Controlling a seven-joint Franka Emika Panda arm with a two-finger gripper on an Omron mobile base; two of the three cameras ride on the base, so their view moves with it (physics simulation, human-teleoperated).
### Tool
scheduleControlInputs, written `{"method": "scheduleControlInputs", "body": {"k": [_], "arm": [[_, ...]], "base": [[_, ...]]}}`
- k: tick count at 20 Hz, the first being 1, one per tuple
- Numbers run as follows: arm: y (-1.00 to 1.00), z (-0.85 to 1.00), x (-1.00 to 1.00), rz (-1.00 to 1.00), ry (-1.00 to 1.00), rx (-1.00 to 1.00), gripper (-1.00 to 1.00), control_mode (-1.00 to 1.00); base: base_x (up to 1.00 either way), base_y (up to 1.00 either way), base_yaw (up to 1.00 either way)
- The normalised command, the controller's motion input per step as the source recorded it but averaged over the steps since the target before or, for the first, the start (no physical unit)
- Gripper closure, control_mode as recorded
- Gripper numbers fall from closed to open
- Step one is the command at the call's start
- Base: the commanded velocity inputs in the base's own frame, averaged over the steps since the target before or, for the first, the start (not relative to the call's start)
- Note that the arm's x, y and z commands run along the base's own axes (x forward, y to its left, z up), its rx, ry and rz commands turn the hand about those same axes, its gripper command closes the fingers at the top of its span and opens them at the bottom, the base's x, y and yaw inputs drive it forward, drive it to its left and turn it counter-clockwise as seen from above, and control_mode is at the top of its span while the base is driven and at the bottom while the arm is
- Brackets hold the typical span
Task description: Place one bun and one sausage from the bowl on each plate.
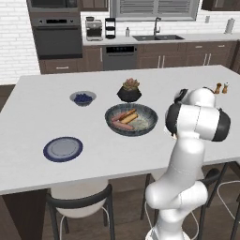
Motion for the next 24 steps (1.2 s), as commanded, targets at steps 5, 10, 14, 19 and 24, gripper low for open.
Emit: {"method": "scheduleControlInputs", "body": {"k": [5,10,14,19,24], "arm": [[0.93,0.54,-0.08,0.1,-0.05,0.0,-1.0,-1.0],[1.0,0.21,0.01,0.15,0.0,0.0,-1.0,-1.0],[0.97,0.13,0.04,-0.03,0.0,0.0,-1.0,-1.0],[0.7,0.04,0.3,-0.13,0.0,0.0,-1.0,-1.0],[0.34,0.07,0.68,-0.12,-0.01,0.0,-1.0,-1.0]], "base": [[0.0,0.0,0.0],[0.0,0.0,0.0],[0.0,0.0,0.0],[0.0,0.0,0.0],[0.0,0.0,0.0]]}}
